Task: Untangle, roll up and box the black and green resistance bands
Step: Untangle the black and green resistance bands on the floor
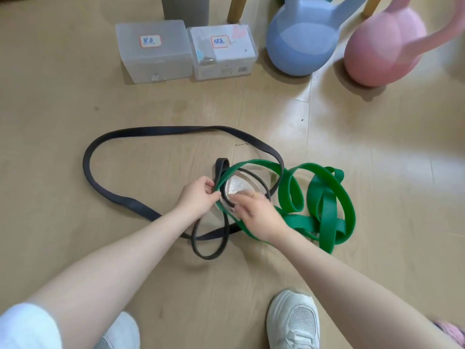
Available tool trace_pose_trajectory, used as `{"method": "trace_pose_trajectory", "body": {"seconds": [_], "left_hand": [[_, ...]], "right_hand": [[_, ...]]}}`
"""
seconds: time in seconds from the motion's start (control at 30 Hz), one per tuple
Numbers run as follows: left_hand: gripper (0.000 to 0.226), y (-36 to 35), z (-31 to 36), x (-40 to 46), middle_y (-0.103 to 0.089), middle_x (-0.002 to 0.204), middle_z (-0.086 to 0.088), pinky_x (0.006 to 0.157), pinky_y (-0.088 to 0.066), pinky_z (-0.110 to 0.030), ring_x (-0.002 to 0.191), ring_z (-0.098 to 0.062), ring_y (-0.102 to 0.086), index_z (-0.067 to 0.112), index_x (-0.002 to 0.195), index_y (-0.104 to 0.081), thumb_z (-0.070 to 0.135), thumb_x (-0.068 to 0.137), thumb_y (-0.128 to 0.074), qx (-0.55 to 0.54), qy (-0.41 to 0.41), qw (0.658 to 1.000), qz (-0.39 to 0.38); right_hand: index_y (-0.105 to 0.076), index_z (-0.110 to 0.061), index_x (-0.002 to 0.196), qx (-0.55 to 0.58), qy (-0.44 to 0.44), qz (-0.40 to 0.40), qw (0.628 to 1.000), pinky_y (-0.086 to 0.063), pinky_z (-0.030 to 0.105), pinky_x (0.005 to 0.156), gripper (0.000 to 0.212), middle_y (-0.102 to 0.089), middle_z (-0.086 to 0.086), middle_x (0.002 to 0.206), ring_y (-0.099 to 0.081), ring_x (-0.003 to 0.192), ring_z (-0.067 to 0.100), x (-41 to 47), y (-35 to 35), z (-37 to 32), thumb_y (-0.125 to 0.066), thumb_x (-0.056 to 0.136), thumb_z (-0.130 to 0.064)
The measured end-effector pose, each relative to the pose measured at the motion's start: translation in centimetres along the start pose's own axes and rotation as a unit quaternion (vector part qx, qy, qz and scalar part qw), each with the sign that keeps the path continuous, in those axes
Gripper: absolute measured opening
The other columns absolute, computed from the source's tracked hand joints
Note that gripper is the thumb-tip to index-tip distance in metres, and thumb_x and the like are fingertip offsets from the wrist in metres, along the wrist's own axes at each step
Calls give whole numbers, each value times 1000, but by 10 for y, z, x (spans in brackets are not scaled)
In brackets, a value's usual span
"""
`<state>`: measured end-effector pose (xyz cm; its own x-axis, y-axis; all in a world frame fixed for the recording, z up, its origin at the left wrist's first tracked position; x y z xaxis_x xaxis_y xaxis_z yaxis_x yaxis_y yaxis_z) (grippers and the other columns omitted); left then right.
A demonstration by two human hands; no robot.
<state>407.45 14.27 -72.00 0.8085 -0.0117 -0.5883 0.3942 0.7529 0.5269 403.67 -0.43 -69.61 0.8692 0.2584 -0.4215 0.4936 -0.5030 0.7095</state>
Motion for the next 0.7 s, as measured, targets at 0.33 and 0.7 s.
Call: {"method": "trace_pose_trajectory", "body": {"seconds": [0.33,0.7], "left_hand": [[23,13,-3,-10,-66,108,1,82,-50,-26,99,-14,-62,16,115,-60,18,96,-46,-156,-20,987,-9],[14,14,-21,-23,-66,98,1,74,-43,-19,94,-13,-59,20,104,-51,21,91,-56,-104,-17,994,-23]], "right_hand": [[-34,-14,136,-179,-123,-89,972,-26,42,111,65,-9,19,154,-13,140,36,17,2,51,-63,83,-39],[-54,-20,112,-58,-193,-18,979,-31,37,100,30,-29,13,137,-36,122,34,16,4,35,-57,83,-29]]}}
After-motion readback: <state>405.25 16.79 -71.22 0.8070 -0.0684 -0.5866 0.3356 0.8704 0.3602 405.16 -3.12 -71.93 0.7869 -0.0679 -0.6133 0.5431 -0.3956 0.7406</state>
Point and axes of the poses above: each hand's wrist, its own x-axis towards the middle knuckle, its own y-axis out of the back of the hand, z = x × y, the point moved 4 cm from there along x, towards the middle knuckle
